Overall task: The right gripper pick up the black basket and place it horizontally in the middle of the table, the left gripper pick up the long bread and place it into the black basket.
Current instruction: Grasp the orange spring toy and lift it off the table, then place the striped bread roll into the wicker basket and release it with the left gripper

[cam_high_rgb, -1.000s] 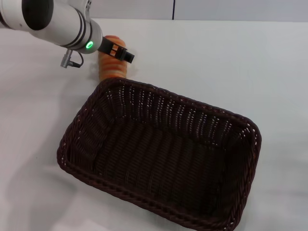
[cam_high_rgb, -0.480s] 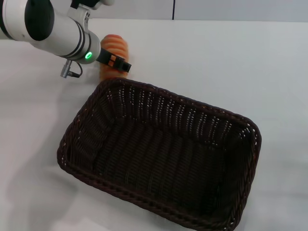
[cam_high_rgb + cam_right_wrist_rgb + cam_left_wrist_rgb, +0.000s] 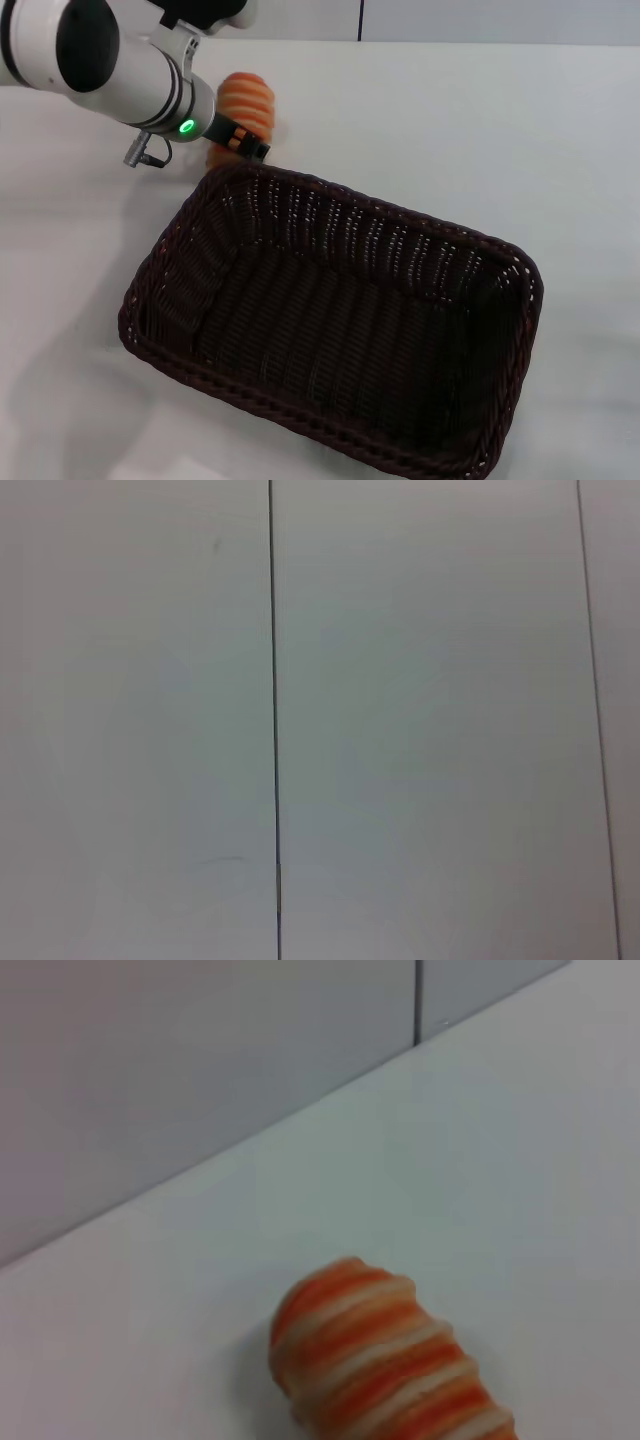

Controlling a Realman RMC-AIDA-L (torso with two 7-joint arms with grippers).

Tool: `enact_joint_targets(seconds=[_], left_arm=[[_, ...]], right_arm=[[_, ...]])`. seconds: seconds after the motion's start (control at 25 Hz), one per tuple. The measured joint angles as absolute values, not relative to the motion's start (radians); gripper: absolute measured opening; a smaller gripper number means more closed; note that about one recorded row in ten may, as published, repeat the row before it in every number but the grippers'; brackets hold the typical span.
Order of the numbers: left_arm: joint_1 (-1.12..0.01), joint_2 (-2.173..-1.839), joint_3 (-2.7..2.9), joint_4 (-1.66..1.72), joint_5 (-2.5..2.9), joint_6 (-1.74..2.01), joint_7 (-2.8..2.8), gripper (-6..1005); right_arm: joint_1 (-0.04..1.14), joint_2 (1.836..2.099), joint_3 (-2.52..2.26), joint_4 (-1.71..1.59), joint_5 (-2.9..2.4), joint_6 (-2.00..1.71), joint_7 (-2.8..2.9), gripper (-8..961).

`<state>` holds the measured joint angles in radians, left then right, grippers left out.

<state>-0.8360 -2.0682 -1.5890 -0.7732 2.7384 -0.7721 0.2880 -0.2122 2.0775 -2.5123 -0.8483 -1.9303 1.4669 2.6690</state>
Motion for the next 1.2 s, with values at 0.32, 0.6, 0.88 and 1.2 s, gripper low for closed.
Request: enact_joint_targets(seconds=[0.32,0.6,0.88,1.2], left_arm=[[-0.614,-2.064,-1.554,-1.223,2.728,-0.813,0.311,555],[-0.471,-2.061,-1.588,-1.552,2.705,-0.975,0.377,466],[-0.27,-2.062,-1.737,-1.94,2.432,-1.249,0.544,405],[-0.205,-2.061,-1.788,-1.969,2.3,-1.486,0.706,359]], right_arm=[[-0.213,2.077,-2.526,-0.845,-1.932,1.487,2.668,825],[-0.209,2.076,-2.536,-0.845,-1.933,1.491,2.667,825],[-0.202,2.074,-2.532,-0.845,-1.933,1.491,2.667,824],[-0.19,2.07,-2.527,-0.849,-1.933,1.491,2.667,824]])
